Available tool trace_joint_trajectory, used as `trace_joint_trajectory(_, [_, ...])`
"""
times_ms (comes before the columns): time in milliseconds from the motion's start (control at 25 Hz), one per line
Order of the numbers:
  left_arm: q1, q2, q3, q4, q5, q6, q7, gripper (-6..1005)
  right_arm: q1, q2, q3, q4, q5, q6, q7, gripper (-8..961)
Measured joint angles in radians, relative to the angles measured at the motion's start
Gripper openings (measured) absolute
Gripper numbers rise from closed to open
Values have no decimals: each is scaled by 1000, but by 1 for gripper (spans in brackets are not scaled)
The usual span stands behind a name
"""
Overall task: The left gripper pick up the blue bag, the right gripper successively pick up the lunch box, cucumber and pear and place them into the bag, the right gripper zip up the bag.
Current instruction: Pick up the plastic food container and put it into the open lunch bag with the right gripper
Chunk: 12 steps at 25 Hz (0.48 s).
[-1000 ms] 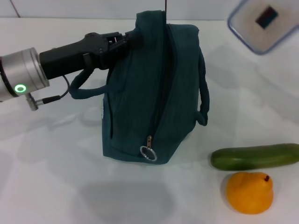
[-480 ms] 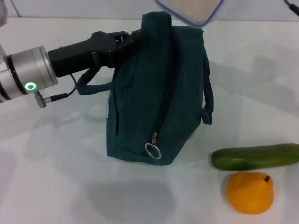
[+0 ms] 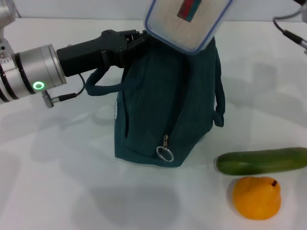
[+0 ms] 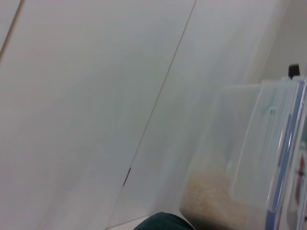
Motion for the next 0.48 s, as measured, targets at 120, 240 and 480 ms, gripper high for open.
trace_joint_trajectory(120, [0,1,0,1,0,-3,0,106,-44,-2,-3,0,19,-25,0,102])
trace_joint_trajectory(240, [-1,0,0,1,-1,-16,1,106,-87,-4,-4,-11,32,-44,0,103])
trace_joint_trajectory(480, [-2,0,0,1,-1,-27,1,104,-153,-7,-9,-15,33,-73,-6,104])
